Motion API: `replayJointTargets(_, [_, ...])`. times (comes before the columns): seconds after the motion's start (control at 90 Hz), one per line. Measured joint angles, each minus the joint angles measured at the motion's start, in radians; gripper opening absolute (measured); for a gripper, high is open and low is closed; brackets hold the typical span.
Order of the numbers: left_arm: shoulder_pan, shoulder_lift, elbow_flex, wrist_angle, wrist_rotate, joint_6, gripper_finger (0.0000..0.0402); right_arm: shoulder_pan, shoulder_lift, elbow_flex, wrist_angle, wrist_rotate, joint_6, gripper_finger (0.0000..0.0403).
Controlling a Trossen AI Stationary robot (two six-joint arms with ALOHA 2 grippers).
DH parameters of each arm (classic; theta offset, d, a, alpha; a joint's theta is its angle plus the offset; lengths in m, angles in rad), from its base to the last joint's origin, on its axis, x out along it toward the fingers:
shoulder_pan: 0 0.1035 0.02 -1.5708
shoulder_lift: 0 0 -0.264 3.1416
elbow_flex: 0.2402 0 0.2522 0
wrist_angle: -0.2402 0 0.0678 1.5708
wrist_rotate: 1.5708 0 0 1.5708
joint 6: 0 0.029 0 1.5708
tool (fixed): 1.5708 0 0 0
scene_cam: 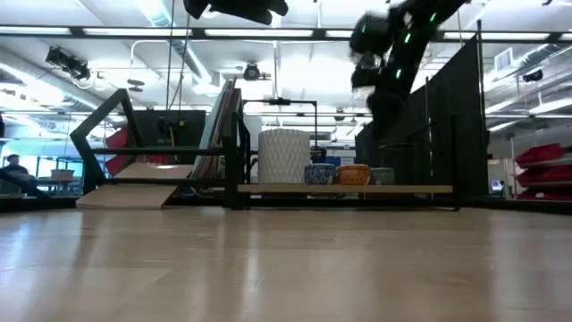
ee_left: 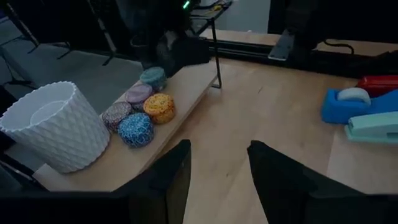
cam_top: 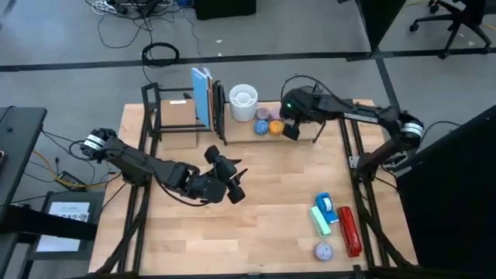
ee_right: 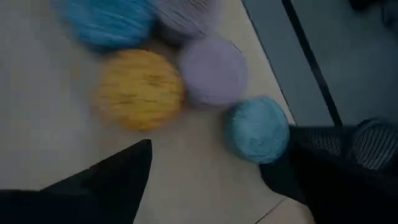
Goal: Stock shelves
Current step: Put the white scented candle on the shelf
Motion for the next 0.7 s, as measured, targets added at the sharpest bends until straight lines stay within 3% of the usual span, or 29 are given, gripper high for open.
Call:
replayJointTargets(0.167, [0.0,0.0,0.0,0.0,0.0,0.005,0.0142,0.252,-0.147,0.0,-0.135,-0.163,0.046,0.0345])
replayJointTargets(0.344, [0.0,0.0,0.0,0.003,0.0,0.025,0.0142,0.671,-0.203,-0.071,-0.213,-0.253,0.212,0.0345])
replayJointTargets(0.533, [0.0,0.0,0.0,0.002,0.0,0.025,0.0142,1.084,-0.135,-0.121,-0.033,-0.297,0.324,0.0346])
replayJointTargets(0.7, [0.0,0.0,0.0,0.003,0.0,0.025,0.0142,1.289,-0.001,-0.122,0.171,-0.209,0.338,0.0346])
